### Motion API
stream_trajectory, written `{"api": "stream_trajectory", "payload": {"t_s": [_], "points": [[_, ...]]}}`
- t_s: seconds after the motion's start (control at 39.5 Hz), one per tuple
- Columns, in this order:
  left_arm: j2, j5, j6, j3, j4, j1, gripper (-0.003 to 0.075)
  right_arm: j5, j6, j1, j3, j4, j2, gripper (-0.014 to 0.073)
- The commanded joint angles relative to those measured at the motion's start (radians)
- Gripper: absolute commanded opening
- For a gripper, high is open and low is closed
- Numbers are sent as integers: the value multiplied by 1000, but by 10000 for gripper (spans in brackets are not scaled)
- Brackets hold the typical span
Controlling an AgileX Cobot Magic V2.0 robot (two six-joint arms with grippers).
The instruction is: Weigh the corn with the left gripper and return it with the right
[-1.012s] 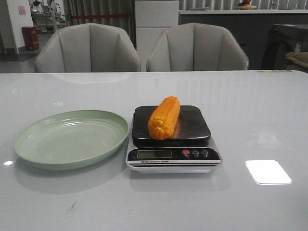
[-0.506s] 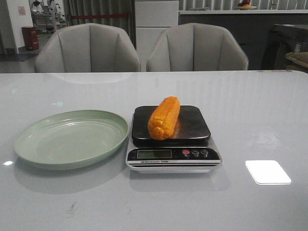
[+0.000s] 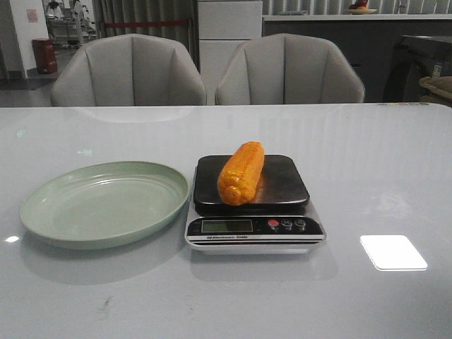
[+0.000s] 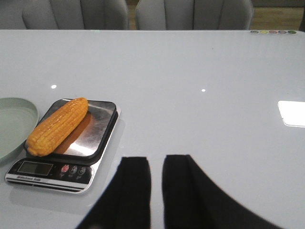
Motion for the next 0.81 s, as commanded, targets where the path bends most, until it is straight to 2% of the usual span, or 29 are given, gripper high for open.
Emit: {"api": "stream_trajectory", "payload": {"t_s": [0.0, 0.08, 0.2, 0.53, 0.78], "points": [[10, -75, -1, -26, 3, -6, 113, -66, -22, 40, -60, -2, 47, 366], [10, -75, -1, -26, 3, -6, 113, -52, -23, 81, -91, -2, 108, 477], [10, -75, -1, -26, 3, -6, 113, -25, -23, 145, -156, -2, 216, 562], [10, -75, -1, -26, 3, -6, 113, 221, -20, 348, -483, 23, 635, 564], [10, -75, -1, -26, 3, -6, 113, 352, 108, 397, -772, 32, 980, 564]]}}
